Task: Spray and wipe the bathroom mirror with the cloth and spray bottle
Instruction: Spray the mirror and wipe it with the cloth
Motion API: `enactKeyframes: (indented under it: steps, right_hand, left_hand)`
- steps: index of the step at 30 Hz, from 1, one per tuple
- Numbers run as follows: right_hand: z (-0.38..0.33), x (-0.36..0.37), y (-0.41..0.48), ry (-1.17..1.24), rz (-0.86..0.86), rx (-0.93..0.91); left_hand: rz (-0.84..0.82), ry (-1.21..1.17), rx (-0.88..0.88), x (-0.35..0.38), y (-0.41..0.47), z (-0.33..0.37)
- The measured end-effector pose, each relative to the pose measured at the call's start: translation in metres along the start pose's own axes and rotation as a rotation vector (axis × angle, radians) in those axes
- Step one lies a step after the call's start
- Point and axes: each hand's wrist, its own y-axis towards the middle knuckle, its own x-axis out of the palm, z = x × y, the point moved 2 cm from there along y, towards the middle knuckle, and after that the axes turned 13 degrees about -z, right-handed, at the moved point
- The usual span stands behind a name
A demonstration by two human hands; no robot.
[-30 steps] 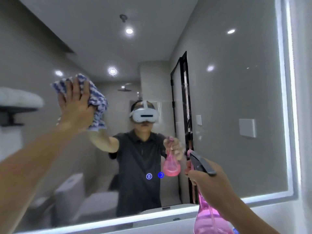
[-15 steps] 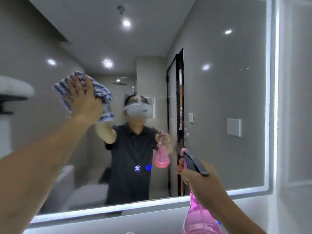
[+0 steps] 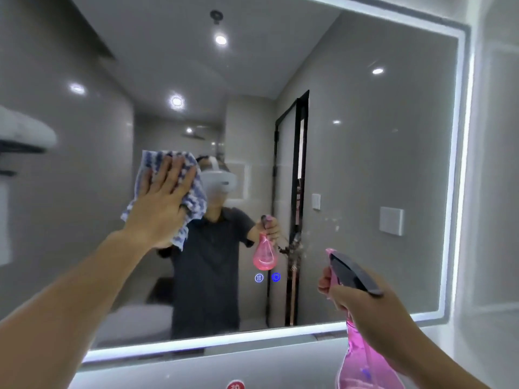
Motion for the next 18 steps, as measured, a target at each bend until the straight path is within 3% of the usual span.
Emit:
enactKeyframes:
  steps: [2, 5, 6, 7, 8, 9, 10, 11, 12, 14, 17, 18]
  right_hand:
    - [-0.002, 0.003, -0.003, -0.016, 0.014, 0.034]
    - [-0.005, 0.011, -0.007, -0.007, 0.012, 0.068]
    - [-0.006, 0.014, -0.008, 0.004, 0.012, 0.075]
    - [-0.006, 0.017, -0.01, 0.014, 0.018, 0.079]
    - [-0.006, 0.018, -0.01, 0.016, 0.024, 0.083]
    - [-0.007, 0.02, -0.012, 0.01, 0.026, 0.088]
    - [-0.007, 0.021, -0.013, 0.002, 0.024, 0.092]
    - [-0.006, 0.021, -0.013, -0.007, 0.019, 0.089]
    - [-0.006, 0.019, -0.013, -0.014, 0.018, 0.081]
    - [-0.005, 0.015, -0.012, -0.025, 0.035, 0.064]
    - [-0.006, 0.007, -0.012, -0.006, 0.054, 0.045]
    - [-0.008, 0.005, -0.014, 0.0, 0.048, 0.042]
  left_hand:
    - [0.02, -0.094, -0.147, 0.005, 0.007, 0.005]
    - [0.116, -0.129, -0.132, 0.023, -0.023, 0.03]
    - [0.072, -0.098, -0.015, 0.035, -0.041, 0.044]
    - [0.038, -0.002, 0.227, 0.045, -0.062, 0.061]
    - [0.118, -0.052, 0.464, 0.047, -0.087, 0.077]
    - [0.105, -0.309, 0.701, 0.059, -0.113, 0.083]
    - [0.032, -0.256, 0.883, 0.067, -0.135, 0.093]
    - [-0.101, -0.03, 0.866, 0.07, -0.145, 0.1]
    - [-0.302, 0.04, 0.792, 0.07, -0.143, 0.095]
    - [-0.276, -0.037, 0.544, 0.053, -0.119, 0.082]
    - [-0.004, -0.021, 0.221, 0.018, -0.041, 0.055]
    - [0.005, -0.059, 0.103, 0.006, -0.015, 0.045]
